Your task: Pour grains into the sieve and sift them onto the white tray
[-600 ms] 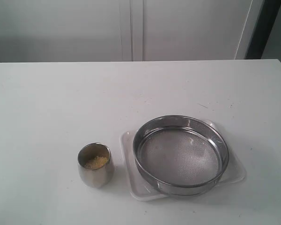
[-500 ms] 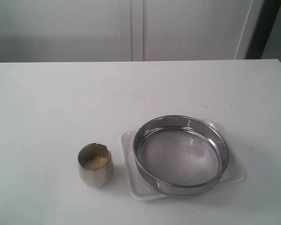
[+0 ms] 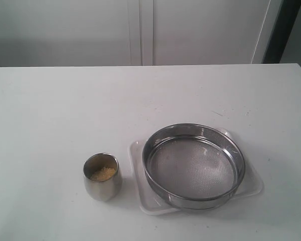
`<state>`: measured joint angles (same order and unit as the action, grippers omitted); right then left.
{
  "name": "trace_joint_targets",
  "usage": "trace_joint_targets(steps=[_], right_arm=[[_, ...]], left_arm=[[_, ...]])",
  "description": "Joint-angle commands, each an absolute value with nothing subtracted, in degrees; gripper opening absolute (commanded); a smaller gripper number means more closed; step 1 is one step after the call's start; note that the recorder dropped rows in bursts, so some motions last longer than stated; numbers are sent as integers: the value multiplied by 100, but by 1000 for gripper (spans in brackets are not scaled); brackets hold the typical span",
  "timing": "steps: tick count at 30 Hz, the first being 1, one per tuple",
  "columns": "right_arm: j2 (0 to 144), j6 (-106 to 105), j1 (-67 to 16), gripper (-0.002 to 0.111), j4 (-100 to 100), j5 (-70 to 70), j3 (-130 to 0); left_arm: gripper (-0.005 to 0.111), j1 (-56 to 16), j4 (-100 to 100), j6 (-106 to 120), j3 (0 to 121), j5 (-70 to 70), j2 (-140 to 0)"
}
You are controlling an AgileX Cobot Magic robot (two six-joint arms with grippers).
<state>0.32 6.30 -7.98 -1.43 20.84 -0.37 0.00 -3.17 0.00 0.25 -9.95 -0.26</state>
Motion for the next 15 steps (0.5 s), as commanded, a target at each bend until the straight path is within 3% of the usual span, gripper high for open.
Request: trace_joint_targets(steps=[1, 5, 15], right_arm=[[0, 628, -800, 0, -139, 2004, 0], [0, 628, -800, 0, -139, 2004, 0], [0, 628, -800, 0, -139, 2004, 0]], left_arm=[[0, -10, -335, 0, 0, 366, 0], [0, -10, -335, 0, 0, 1161, 0], [0, -10, -335, 0, 0, 1241, 0]])
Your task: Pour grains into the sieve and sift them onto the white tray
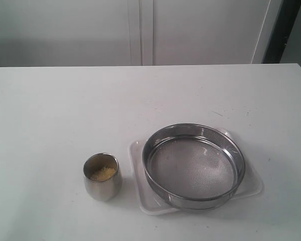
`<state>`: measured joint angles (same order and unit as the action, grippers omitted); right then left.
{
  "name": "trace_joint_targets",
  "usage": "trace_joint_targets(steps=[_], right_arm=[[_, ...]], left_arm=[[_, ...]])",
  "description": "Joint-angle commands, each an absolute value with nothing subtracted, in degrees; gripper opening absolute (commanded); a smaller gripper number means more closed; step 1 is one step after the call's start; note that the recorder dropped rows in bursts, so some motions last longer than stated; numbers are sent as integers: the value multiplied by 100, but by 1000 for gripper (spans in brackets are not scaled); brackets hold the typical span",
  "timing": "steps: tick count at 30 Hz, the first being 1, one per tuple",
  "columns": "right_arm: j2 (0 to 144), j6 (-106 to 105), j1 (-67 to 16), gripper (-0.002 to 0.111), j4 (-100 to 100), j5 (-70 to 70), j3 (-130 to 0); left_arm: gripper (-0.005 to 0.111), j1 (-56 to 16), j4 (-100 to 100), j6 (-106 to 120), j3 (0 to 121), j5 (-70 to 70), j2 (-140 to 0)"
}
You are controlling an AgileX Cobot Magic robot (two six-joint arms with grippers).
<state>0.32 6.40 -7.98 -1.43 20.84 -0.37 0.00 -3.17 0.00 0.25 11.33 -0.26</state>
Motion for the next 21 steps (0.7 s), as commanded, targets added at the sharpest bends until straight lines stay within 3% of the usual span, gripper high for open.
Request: trace_joint_targets(steps=[1, 21], right_arm=[[0, 628, -800, 0, -139, 2004, 0], [0, 628, -800, 0, -139, 2004, 0]], left_arm=[[0, -10, -335, 0, 0, 1241, 0], [0, -10, -335, 0, 0, 1857, 0]])
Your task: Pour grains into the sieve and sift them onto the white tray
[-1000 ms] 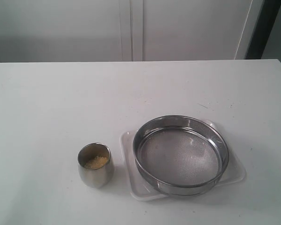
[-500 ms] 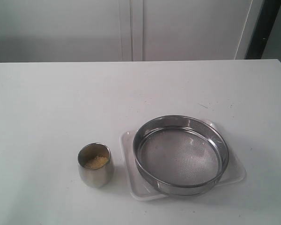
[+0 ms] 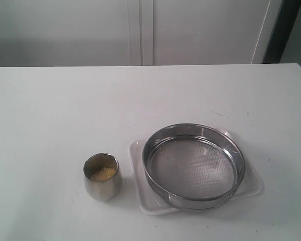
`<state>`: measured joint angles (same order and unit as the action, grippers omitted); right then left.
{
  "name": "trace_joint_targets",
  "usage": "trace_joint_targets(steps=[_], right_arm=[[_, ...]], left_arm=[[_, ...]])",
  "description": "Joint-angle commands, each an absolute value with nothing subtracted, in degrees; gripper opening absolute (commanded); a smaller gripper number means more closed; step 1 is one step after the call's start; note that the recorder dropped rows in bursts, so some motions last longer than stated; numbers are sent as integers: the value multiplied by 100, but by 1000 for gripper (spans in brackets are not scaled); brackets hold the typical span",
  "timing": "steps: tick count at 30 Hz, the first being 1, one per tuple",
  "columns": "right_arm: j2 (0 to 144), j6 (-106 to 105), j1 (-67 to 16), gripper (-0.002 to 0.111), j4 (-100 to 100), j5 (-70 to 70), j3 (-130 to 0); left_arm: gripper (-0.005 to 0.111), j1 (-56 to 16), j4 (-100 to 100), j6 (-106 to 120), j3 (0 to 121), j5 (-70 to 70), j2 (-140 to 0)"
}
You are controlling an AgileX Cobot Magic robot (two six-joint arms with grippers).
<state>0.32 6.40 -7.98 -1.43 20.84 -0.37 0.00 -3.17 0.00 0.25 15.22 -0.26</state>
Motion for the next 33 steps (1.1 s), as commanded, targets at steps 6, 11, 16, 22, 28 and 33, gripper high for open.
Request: trace_joint_targets(steps=[6, 11, 16, 22, 28, 33], right_arm=[[0, 628, -800, 0, -139, 2004, 0], [0, 628, -800, 0, -139, 2004, 0], [0, 628, -800, 0, -139, 2004, 0], [0, 628, -800, 0, -139, 2004, 0], [0, 628, -800, 0, -139, 2004, 0], [0, 628, -800, 0, -139, 2004, 0]], left_arm=[[0, -10, -550, 0, 270, 1716, 0], [0, -10, -550, 0, 939, 1112, -234], [0, -10, -550, 0, 1561, 709, -829], [0, -10, -550, 48, 2335, 512, -1705], [0, -10, -550, 245, 3092, 319, -2697], [0, -10, -550, 245, 3538, 322, -3417]])
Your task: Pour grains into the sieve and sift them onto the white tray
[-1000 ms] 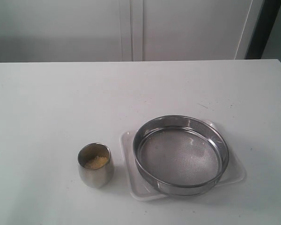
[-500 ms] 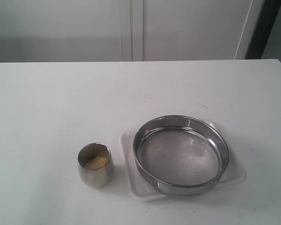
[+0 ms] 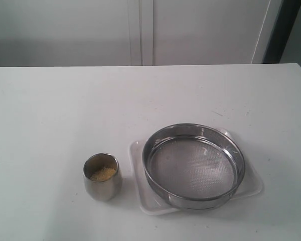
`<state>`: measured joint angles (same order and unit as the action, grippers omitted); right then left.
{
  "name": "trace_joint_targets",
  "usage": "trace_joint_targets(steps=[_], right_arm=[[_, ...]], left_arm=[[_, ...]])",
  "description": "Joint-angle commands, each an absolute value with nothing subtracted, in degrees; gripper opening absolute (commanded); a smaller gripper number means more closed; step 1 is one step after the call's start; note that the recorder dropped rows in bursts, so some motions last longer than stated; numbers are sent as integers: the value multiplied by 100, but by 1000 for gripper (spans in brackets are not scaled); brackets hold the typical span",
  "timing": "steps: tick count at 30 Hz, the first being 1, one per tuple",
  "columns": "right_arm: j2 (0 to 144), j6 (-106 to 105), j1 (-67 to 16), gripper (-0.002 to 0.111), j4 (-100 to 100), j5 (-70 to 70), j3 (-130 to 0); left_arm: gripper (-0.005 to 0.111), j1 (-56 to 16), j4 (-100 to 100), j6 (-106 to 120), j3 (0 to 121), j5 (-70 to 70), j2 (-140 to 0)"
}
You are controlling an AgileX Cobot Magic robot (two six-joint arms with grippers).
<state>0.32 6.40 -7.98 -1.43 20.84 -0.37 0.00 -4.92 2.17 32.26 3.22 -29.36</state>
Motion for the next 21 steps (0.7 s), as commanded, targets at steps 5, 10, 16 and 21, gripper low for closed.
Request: trace_joint_targets(steps=[5, 10, 16, 21], right_arm=[[0, 628, -800, 0, -139, 2004, 0], [0, 628, -800, 0, -139, 2004, 0], [0, 628, -800, 0, -139, 2004, 0], [0, 628, -800, 0, -139, 2004, 0]], left_arm=[[0, -10, -550, 273, 3731, 324, -4143], [0, -20, -550, 234, 3696, 293, -4732], [0, -189, -550, 224, 3369, 746, -4937], [0, -748, -550, 211, 2889, 1201, -4937]])
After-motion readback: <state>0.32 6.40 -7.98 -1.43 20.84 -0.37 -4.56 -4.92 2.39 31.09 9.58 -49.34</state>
